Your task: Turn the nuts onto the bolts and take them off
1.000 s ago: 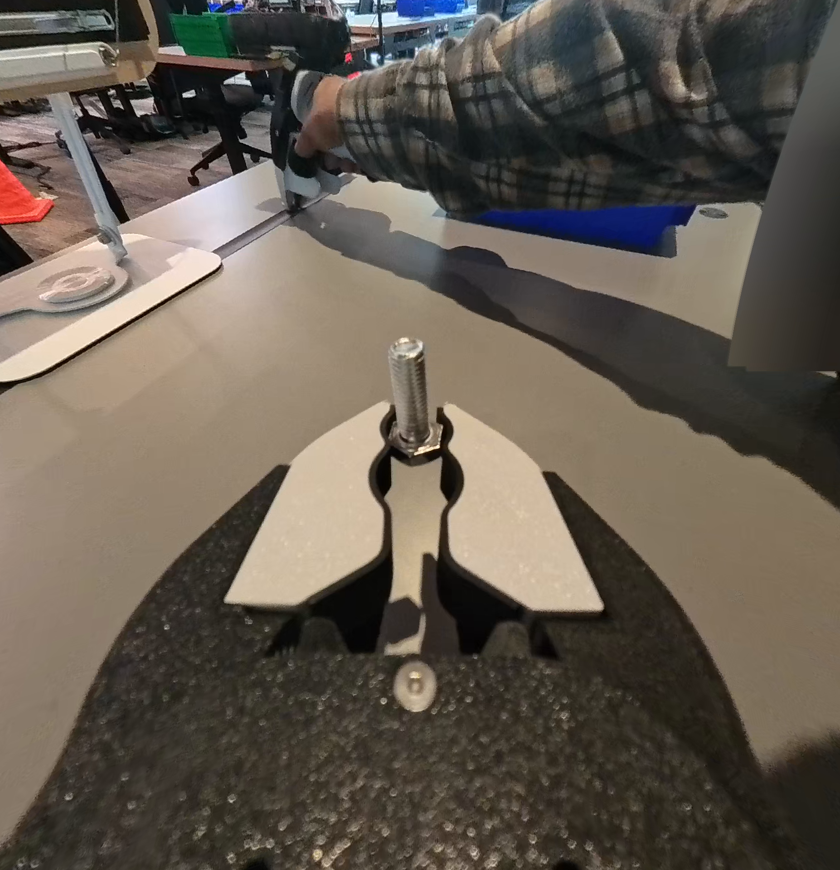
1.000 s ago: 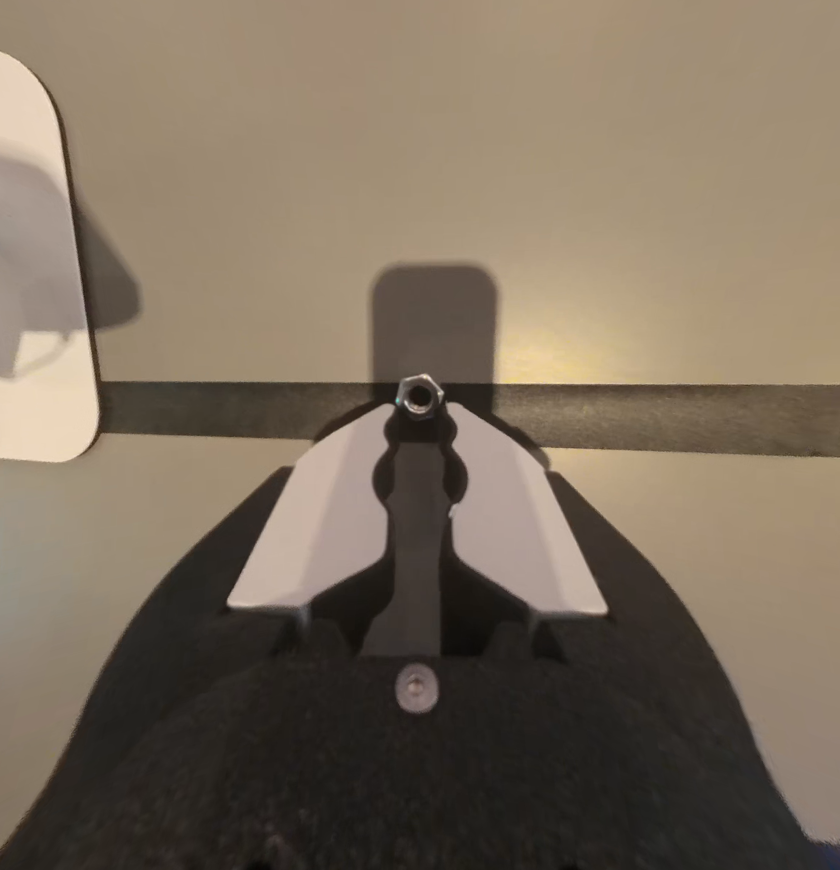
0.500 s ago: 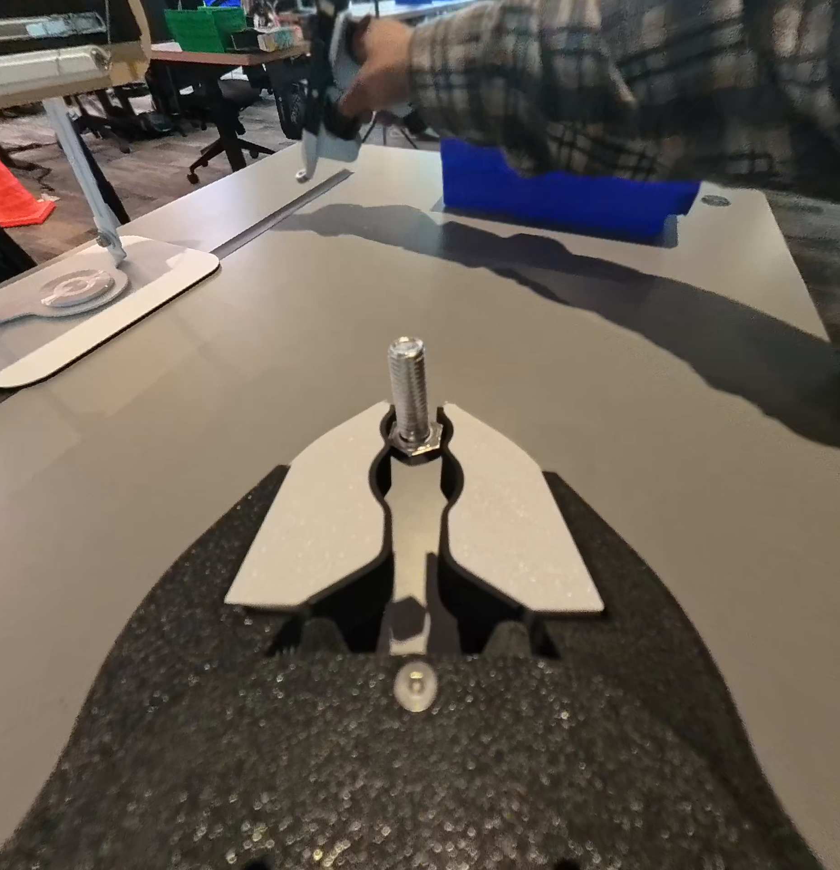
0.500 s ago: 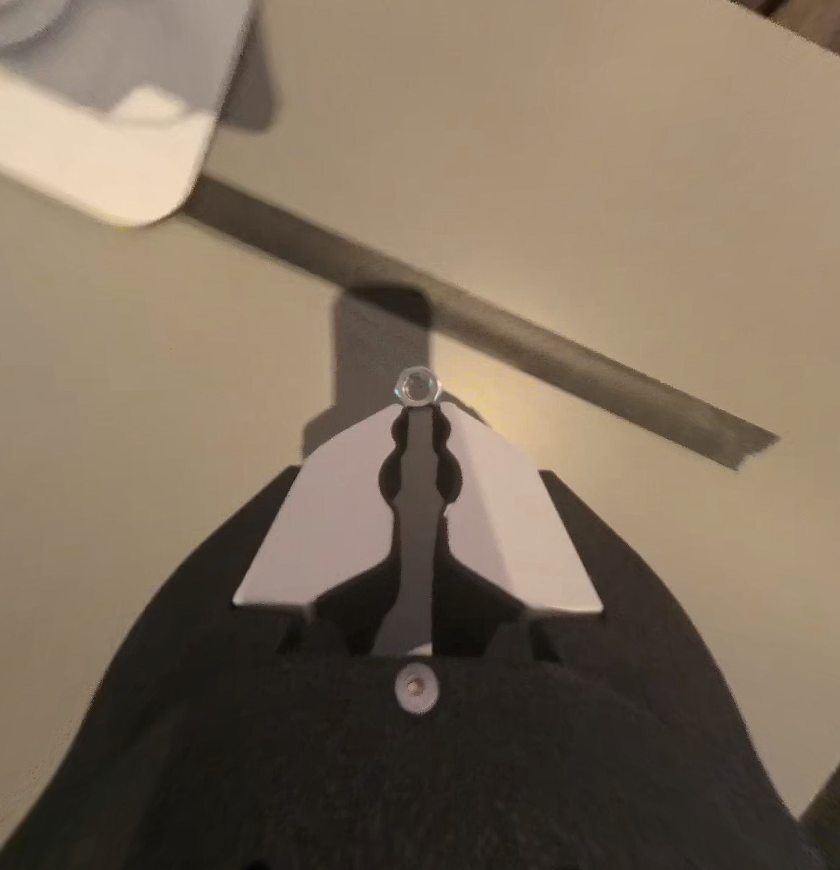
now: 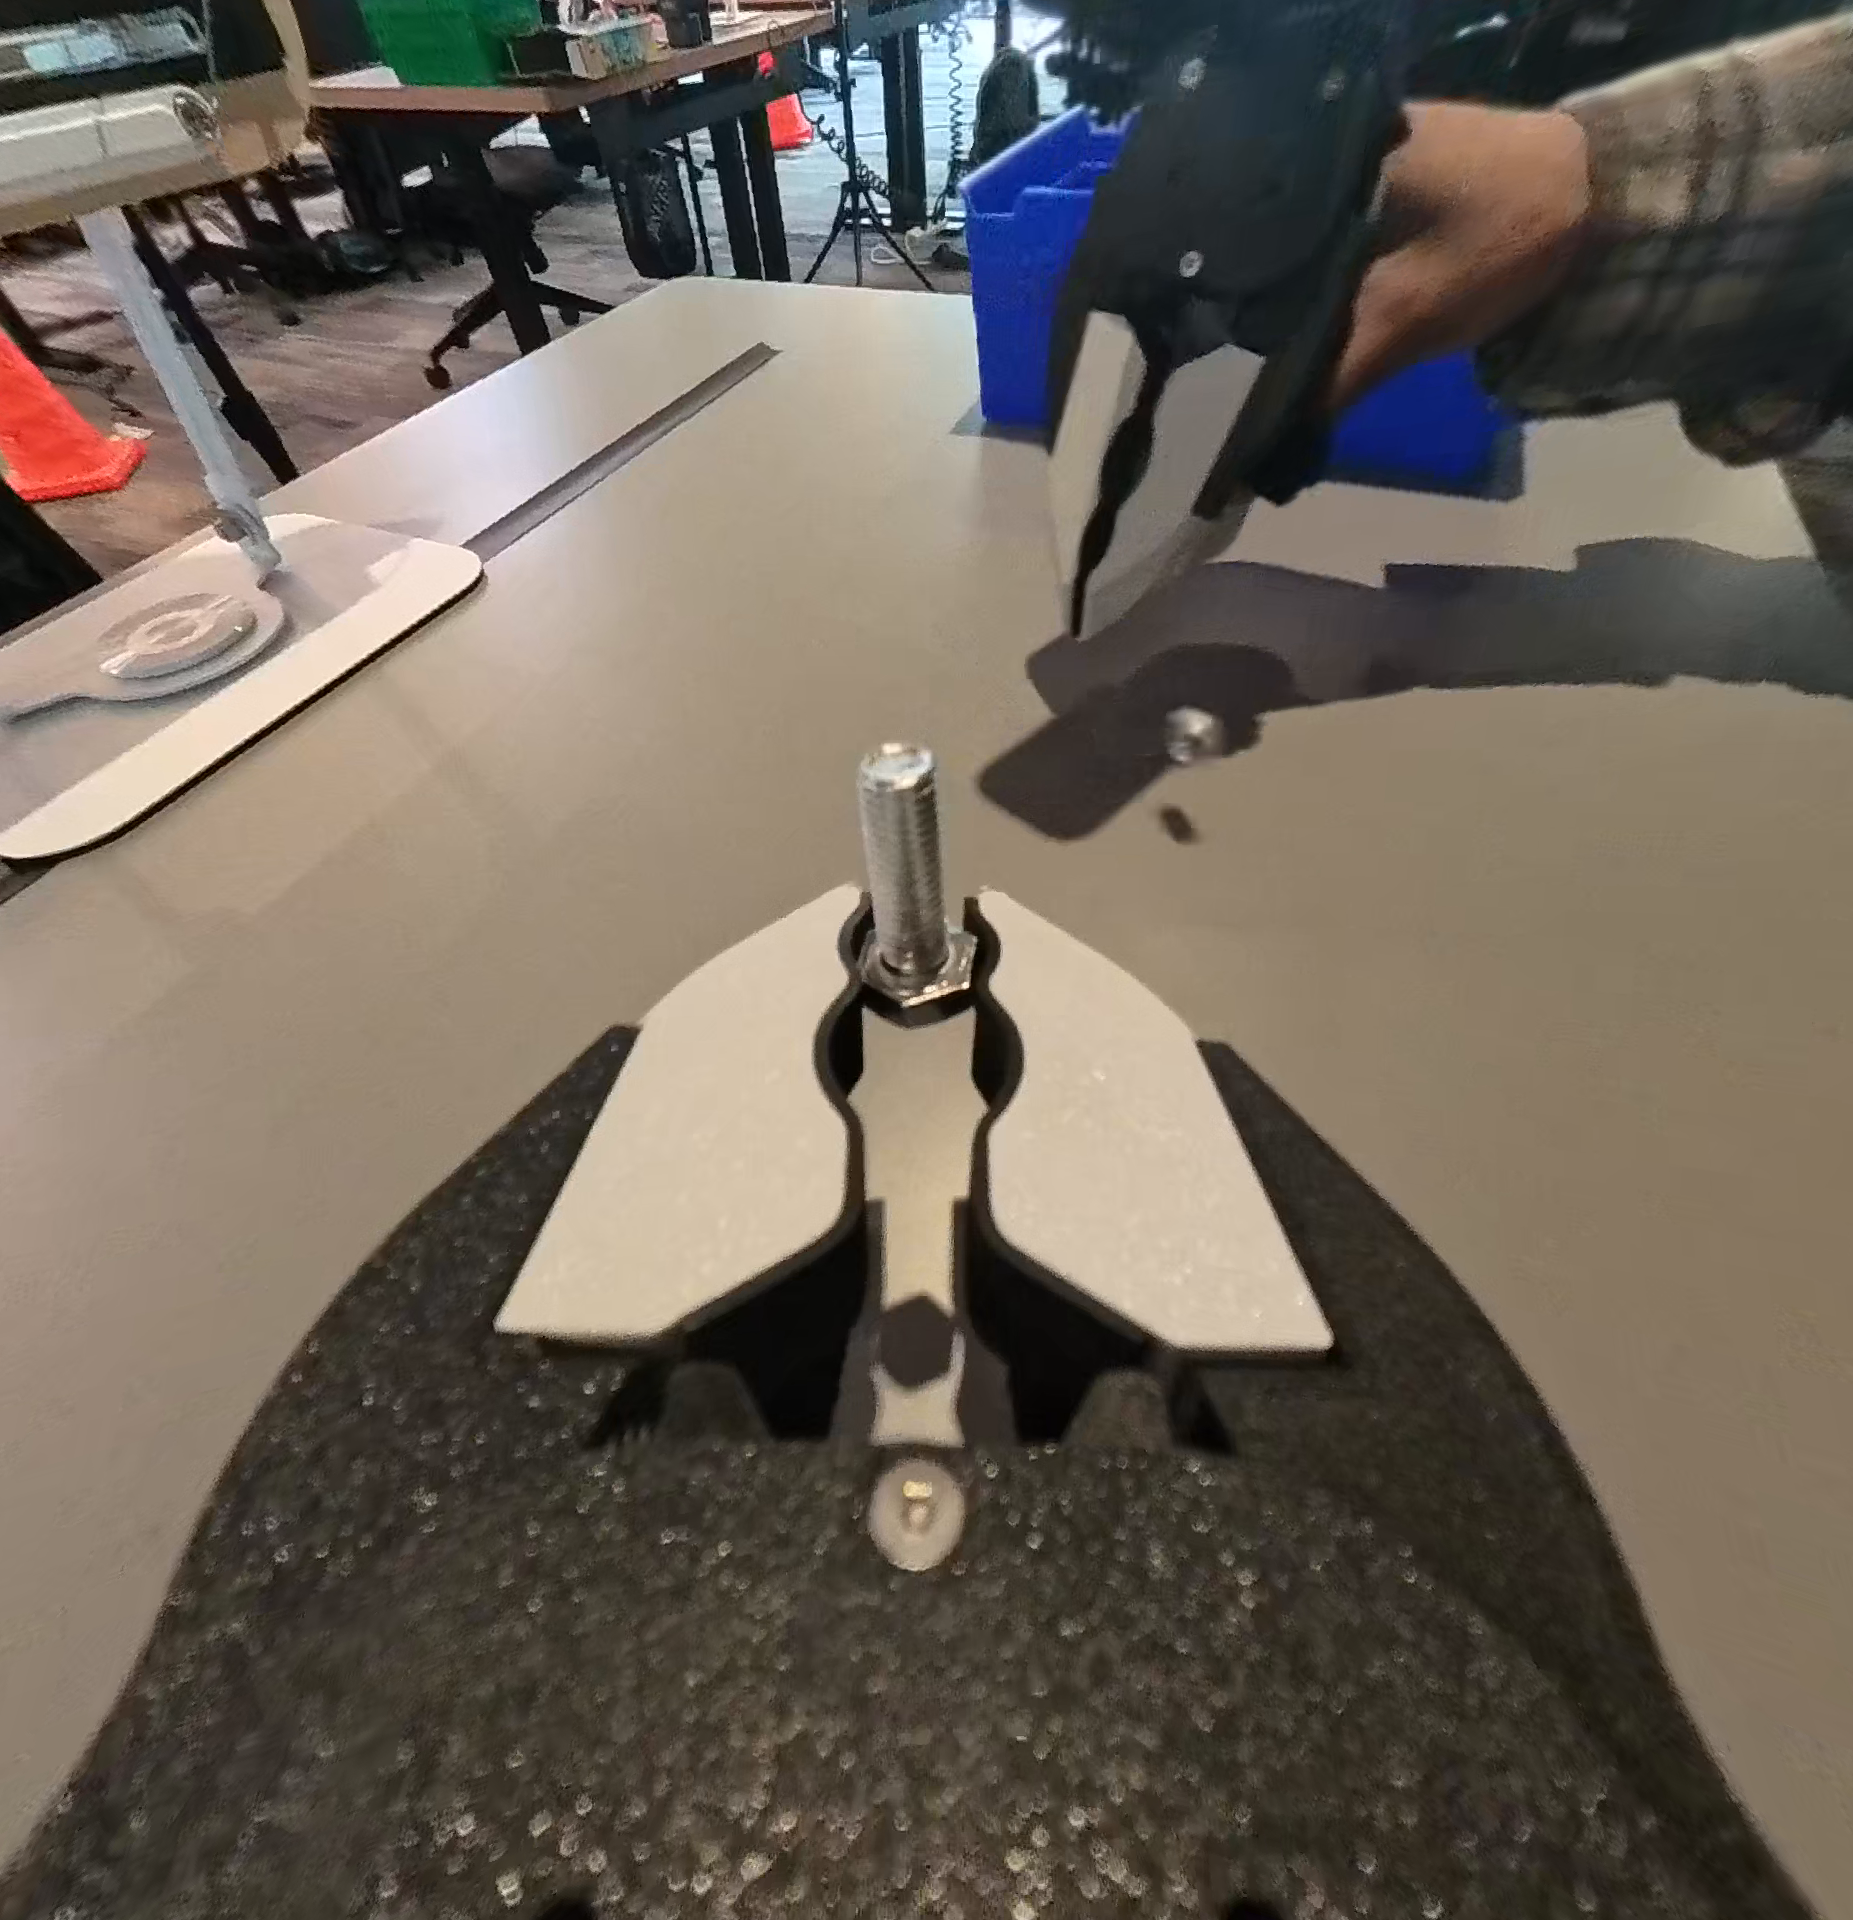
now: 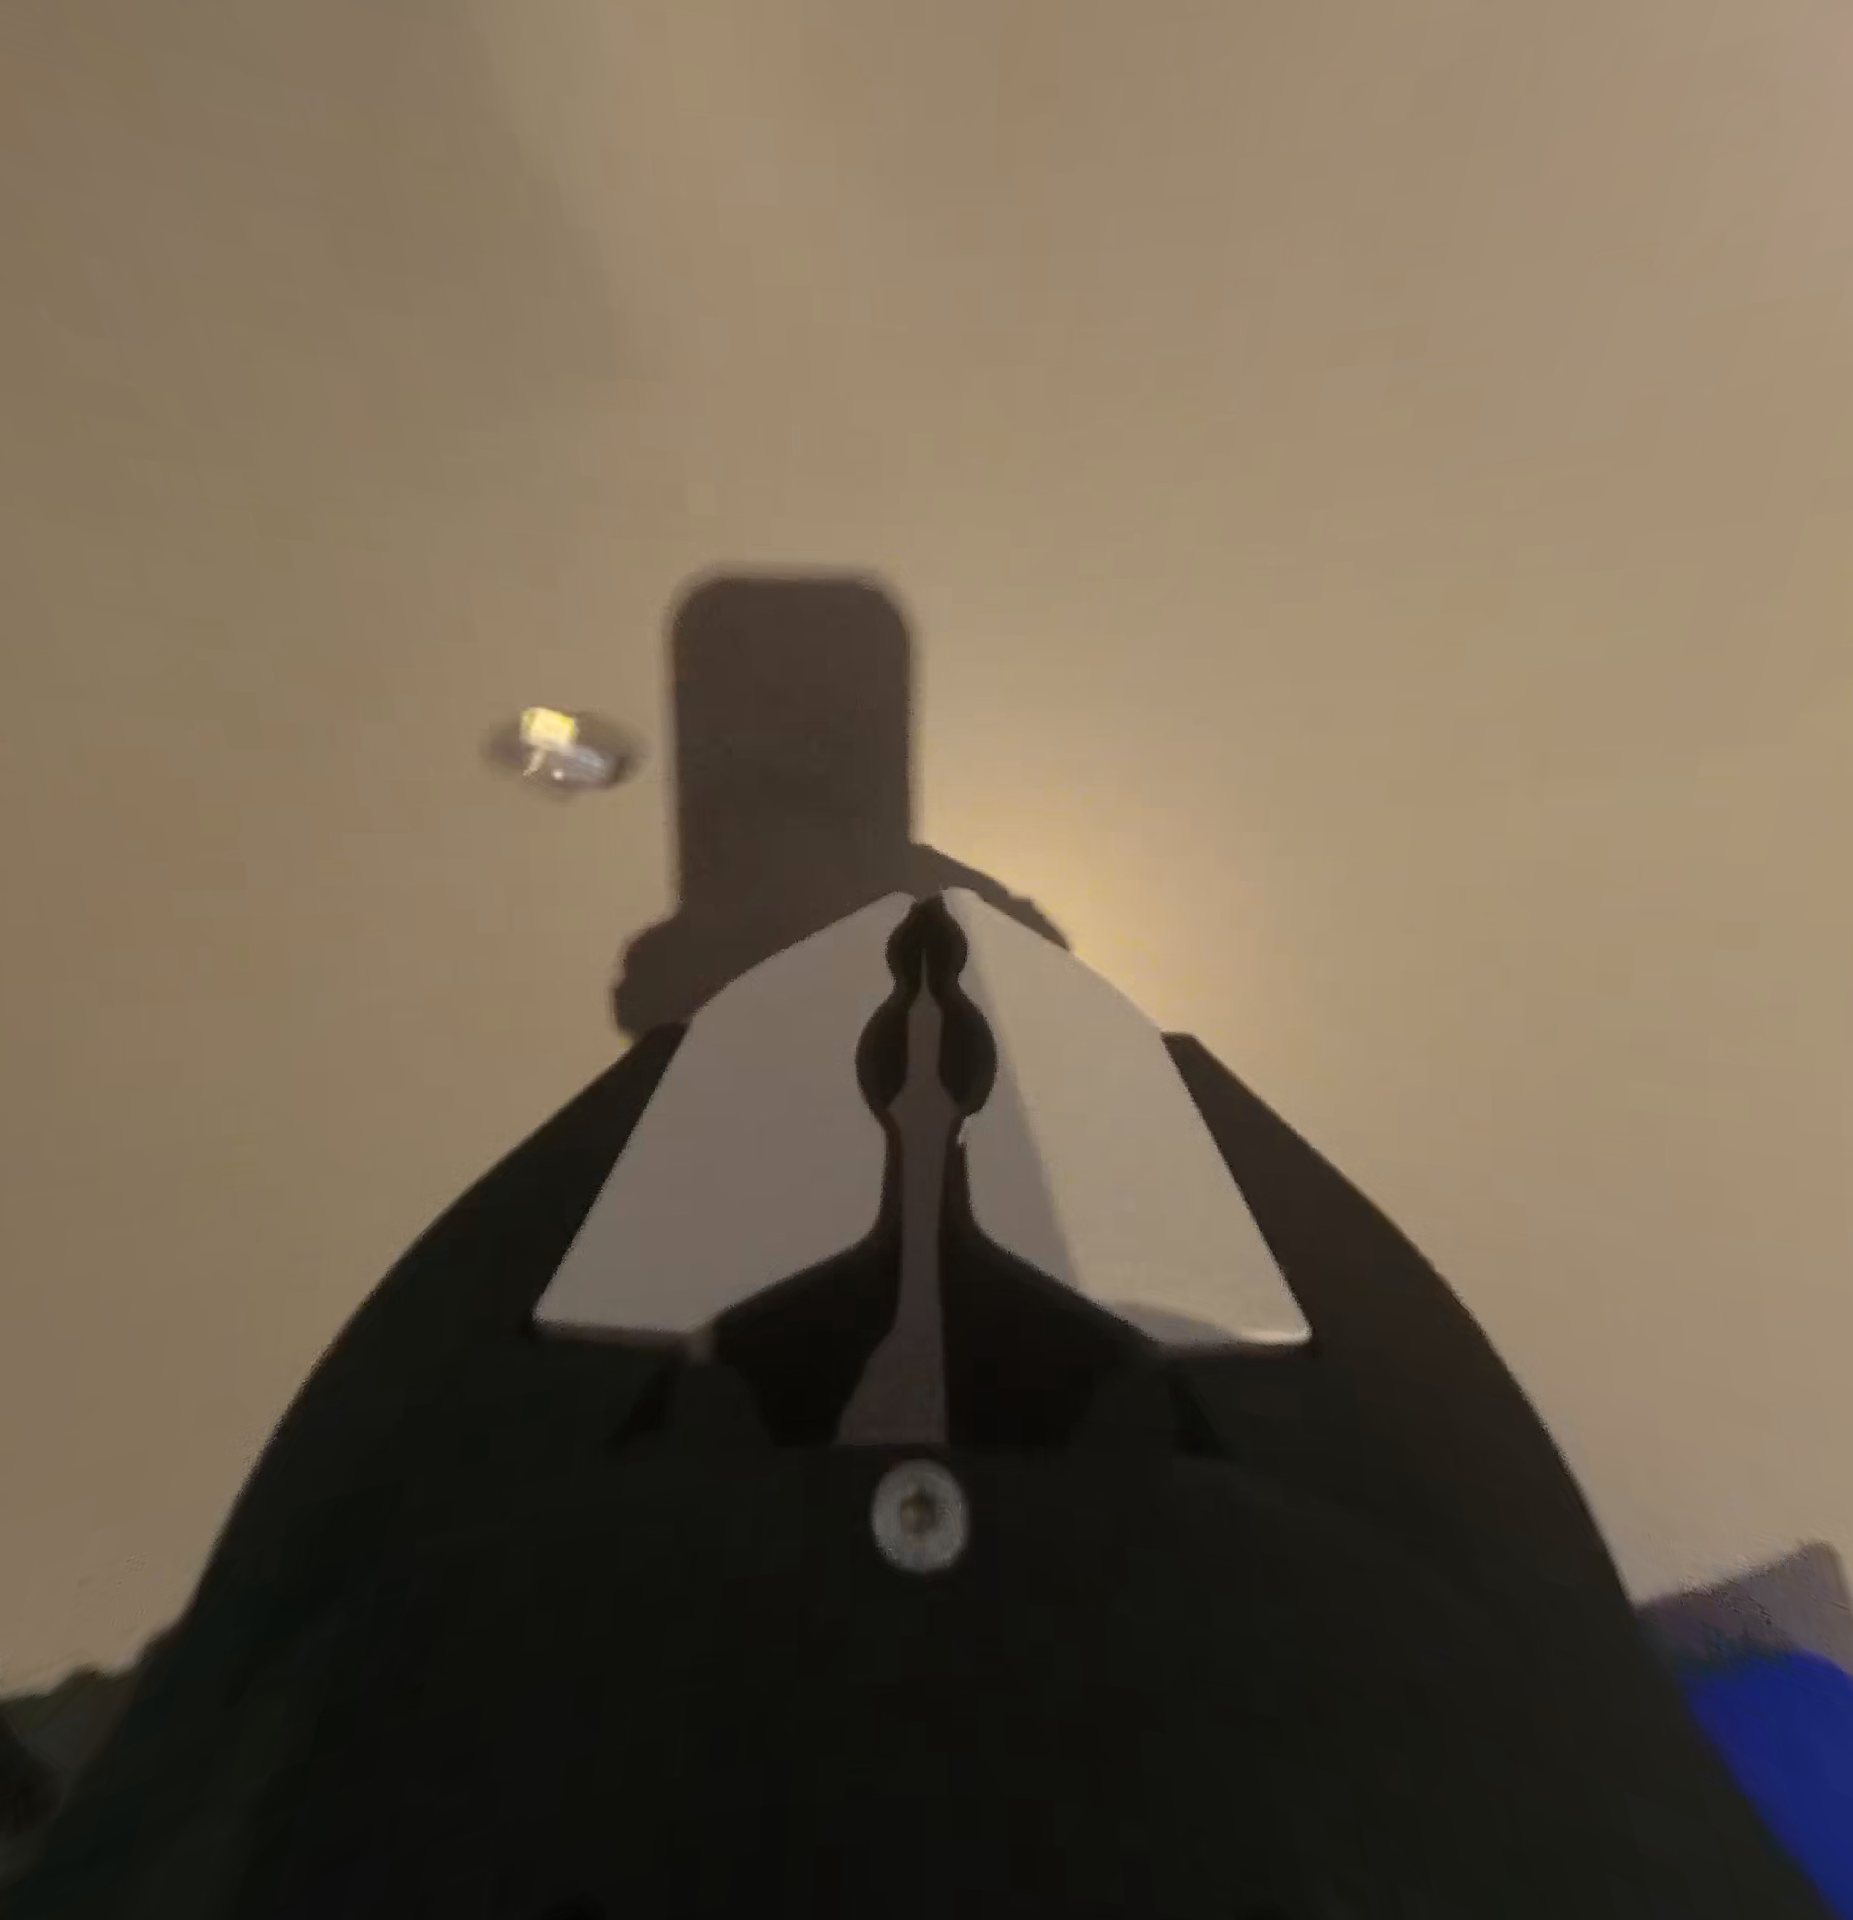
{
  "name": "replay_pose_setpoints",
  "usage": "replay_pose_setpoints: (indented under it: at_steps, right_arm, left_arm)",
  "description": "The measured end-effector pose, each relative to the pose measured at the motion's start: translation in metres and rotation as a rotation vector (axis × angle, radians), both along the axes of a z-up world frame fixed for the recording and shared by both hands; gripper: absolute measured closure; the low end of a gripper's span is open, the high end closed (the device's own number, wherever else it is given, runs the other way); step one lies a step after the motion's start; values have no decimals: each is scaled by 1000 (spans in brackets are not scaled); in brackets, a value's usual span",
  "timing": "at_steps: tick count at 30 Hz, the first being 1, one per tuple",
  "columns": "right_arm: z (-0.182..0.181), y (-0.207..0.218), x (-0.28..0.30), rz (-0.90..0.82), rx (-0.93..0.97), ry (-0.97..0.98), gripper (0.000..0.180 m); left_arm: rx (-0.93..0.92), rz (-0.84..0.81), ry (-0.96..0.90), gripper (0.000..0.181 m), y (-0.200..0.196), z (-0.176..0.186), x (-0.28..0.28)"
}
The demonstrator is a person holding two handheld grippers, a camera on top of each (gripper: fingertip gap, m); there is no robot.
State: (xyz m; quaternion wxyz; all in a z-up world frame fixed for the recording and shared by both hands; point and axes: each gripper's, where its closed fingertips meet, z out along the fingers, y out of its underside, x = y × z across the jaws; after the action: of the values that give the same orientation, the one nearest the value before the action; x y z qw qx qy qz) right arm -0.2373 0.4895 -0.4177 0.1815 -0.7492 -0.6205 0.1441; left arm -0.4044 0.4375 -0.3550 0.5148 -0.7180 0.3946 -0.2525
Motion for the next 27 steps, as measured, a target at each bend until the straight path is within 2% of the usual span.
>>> replay_pose_setpoints:
  at_steps: [3,5,8,13,16,19,21,27]
  right_arm:
    - [11,-10,-13,-19,14,124,179]
    - [12,-21,-21,-66,-18,194,164]
    - [12,-27,-37,-151,48,339,162]
    - [20,-18,-62,-227,146,459,165]
    - [33,16,-70,-282,244,508,170]
    - [40,29,-84,-312,127,593,171]
    - [44,24,-92,-289,36,644,172]
    - [50,19,-95,-232,102,640,170]
  left_arm:
    - [4,15,8,166,2,-1,-2]
    - [8,35,14,166,4,-1,-4]
    - [19,67,9,166,9,4,-11]
    - [23,95,-61,166,15,16,-21]
    - [17,107,-77,166,19,17,-24]
    - [-10,107,-99,166,22,14,-25]
    - [-30,101,-112,166,22,11,-24]
    - [-16,90,-122,166,18,17,-23]
